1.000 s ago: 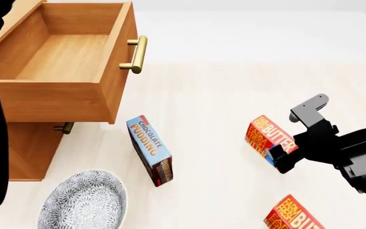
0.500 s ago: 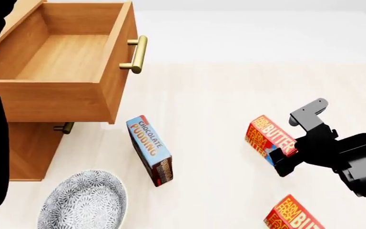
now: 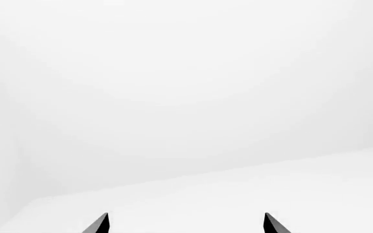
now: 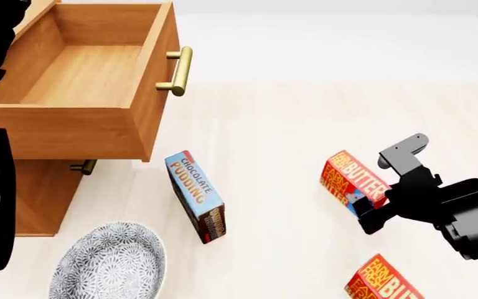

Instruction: Put the butter at the front in the top drawer of the cabinet and close it.

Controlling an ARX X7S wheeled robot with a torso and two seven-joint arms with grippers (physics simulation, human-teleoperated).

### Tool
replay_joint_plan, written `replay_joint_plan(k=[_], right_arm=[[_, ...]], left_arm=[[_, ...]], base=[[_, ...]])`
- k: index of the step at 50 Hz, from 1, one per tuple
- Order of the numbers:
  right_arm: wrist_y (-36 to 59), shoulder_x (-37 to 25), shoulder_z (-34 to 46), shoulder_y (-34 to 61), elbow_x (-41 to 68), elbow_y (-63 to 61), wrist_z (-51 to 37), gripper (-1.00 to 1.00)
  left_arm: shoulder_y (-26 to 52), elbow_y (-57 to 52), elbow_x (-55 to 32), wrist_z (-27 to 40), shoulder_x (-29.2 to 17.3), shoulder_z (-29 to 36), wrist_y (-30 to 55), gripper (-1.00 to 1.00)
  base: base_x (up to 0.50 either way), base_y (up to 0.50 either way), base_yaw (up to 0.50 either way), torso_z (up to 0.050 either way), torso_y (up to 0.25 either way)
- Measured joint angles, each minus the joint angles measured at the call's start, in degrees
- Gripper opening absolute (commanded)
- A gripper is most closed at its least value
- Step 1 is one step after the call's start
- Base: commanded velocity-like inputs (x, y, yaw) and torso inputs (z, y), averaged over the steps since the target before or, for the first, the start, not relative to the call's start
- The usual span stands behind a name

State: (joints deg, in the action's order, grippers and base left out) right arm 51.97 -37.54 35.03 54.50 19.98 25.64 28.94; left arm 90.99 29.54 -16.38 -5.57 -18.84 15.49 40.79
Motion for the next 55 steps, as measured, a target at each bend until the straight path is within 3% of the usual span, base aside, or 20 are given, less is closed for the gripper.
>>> replay_joint_plan(k=[19,55], right_arm=[[0.24,-0.18,-0.39,0.02,0.01,-0.1,-1.17,-1.0],[3.2,-0.66,0.34,-0.01,1.22,-2.95,-0.93,-1.0]], left_arm=[[-0.4,-0.9,-0.39,0.24,-0.32,-0.06,0.65,1.0],[-0.84,-6.43,-2.93,1.32,-1.84,-1.72,7.12,1.0]], base=[[0.0,0.0,0.0,0.0,0.0],[0.0,0.0,0.0,0.0,0.248]])
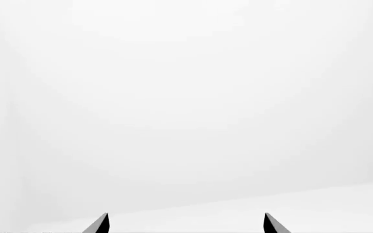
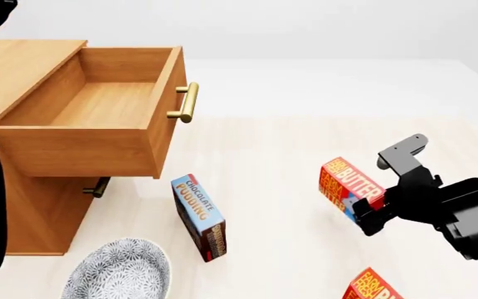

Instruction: Put the butter at the front in the top drawer of the cabinet and close it.

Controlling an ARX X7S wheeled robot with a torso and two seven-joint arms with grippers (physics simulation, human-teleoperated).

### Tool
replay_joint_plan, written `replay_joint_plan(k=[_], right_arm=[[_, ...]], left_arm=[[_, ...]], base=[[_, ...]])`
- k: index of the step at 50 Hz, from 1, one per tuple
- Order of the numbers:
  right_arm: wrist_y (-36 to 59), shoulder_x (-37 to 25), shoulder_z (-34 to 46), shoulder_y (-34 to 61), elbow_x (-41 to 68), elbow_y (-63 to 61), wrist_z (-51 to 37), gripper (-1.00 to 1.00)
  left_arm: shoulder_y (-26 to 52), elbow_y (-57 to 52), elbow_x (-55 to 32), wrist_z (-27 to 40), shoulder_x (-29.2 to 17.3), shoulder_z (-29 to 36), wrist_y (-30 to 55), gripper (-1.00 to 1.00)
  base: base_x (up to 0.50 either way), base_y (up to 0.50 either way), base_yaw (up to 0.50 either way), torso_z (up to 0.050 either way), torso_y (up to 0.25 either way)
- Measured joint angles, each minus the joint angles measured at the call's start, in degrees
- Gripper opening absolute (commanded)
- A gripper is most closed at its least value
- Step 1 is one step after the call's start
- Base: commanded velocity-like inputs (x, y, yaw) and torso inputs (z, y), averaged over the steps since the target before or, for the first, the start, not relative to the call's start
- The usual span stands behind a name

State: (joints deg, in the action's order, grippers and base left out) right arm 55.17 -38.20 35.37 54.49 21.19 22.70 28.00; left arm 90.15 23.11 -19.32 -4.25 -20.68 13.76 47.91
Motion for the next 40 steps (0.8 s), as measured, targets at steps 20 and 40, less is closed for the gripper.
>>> replay_joint_plan(k=[20,40], right_arm=[[6.58,-4.04,-0.72,8.31,0.49,-13.11,0.29,-1.0],[0.81,-12.58,0.41,17.26,-1.07,-29.61,5.21,-1.0]], left_arm=[[-3.86,-5.89,-2.62,-2.47,-1.82,-0.39,1.14,1.0],[-11.0,-18.06,-6.11,-12.59,-7.67,2.48,-2.39,1.0]], base=[[0.0,0.0,0.0,0.0,0.092],[0.0,0.0,0.0,0.0,0.001]])
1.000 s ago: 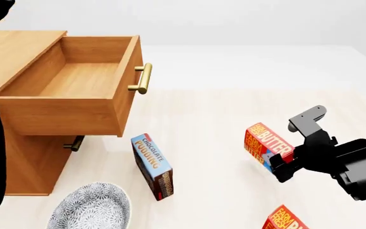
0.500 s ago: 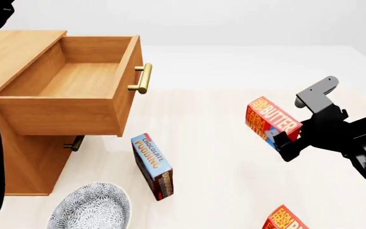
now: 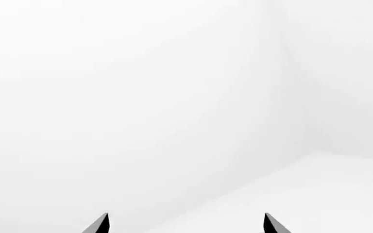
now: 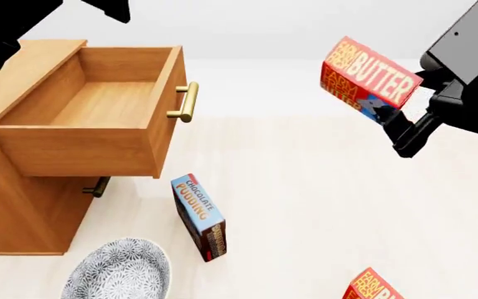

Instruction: Put the butter at the front in the top drawer of the cabinet and close it.

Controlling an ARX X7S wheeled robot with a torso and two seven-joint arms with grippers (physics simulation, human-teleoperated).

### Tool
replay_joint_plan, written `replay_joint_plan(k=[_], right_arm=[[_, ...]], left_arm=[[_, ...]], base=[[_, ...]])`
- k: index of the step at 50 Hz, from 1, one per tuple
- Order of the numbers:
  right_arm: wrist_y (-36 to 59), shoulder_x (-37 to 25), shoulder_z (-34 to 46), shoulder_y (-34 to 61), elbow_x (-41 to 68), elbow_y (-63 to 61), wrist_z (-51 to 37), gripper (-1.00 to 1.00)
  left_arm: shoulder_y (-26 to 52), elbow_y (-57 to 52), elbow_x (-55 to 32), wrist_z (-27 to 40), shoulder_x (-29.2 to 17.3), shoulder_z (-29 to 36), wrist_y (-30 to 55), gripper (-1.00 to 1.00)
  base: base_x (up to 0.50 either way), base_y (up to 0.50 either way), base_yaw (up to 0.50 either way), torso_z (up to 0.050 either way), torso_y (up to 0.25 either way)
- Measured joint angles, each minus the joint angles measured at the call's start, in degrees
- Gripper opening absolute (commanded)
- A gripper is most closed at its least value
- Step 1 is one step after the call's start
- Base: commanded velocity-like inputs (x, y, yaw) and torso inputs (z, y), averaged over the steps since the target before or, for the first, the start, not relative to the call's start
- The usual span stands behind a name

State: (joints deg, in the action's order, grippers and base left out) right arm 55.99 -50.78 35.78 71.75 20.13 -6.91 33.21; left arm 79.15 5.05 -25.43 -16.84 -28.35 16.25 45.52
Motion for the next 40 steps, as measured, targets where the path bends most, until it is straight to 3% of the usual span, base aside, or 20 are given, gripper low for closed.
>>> replay_joint_plan(k=[13,40], right_arm=[[-15.85,-6.76,-0.03,-2.16,-3.07,-6.9,1.56,-1.0],[-46.09,-12.24,0.47,-5.02,-12.99,-7.77,0.16,-1.0]], left_arm=[[-6.92,-6.31,1.47,-7.64,-4.7,3.54,-10.1,1.0],[-17.15,-7.66,9.18,-18.5,-11.02,8.61,-38.11,1.0]], base=[[0.0,0.0,0.0,0.0,0.001],[0.0,0.0,0.0,0.0,0.001]])
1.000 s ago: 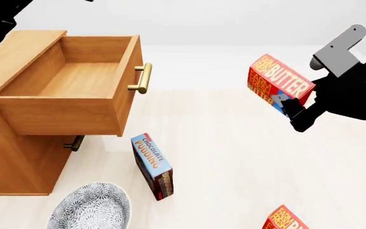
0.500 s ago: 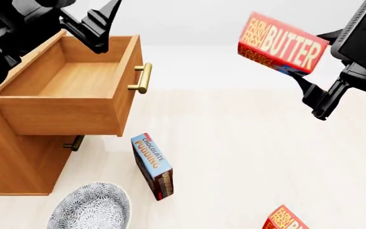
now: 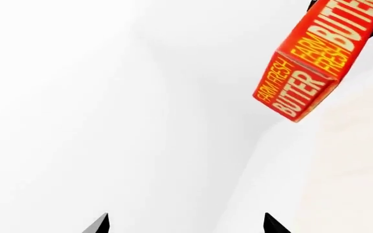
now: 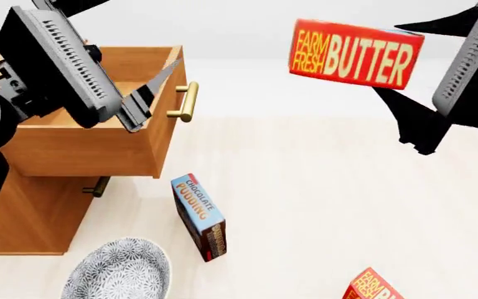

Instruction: Put the butter at the front in the top drawer of the cabinet and close it.

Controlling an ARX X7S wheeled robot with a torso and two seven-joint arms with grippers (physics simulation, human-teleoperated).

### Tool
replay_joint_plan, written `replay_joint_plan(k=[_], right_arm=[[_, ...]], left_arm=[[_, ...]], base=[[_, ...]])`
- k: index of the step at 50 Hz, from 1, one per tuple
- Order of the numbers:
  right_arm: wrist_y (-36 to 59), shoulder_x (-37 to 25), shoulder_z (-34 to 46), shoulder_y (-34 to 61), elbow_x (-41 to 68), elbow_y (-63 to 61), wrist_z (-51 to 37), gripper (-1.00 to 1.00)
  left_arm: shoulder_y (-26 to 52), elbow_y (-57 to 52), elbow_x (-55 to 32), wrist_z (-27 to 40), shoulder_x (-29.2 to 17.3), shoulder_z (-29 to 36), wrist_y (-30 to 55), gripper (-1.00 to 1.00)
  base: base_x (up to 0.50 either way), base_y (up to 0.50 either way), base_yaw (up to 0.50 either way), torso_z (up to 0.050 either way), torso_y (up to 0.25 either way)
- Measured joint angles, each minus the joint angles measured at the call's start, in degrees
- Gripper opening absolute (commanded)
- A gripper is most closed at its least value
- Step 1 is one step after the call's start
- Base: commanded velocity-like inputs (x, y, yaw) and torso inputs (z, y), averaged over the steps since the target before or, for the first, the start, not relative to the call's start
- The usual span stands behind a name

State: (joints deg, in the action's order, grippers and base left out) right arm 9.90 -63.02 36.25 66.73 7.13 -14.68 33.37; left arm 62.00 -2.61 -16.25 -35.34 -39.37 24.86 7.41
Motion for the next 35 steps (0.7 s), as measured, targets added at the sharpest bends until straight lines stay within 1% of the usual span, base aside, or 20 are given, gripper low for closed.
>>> replay_joint_plan(k=[13,25,35], right_arm=[[-5.73,-1.16,0.27,-1.35,-1.15,-1.91,-0.03,-1.0],[-7.81,-1.22,0.58,-2.14,-1.29,-3.73,0.15,-1.0],[-8.65,-0.78,0.8,-2.49,-1.31,-4.49,0.18,-1.0]], left_arm=[[-2.1,1.4,3.7,-2.83,-0.95,1.58,-11.23,1.0],[-2.81,3.36,7.87,-5.88,-1.67,3.77,-21.82,1.0],[-2.87,4.69,10.06,-7.91,-1.87,5.3,-27.96,1.0]], base=[[0.0,0.0,0.0,0.001,0.001],[0.0,0.0,0.0,0.0,0.002],[0.0,0.0,0.0,0.001,0.001]])
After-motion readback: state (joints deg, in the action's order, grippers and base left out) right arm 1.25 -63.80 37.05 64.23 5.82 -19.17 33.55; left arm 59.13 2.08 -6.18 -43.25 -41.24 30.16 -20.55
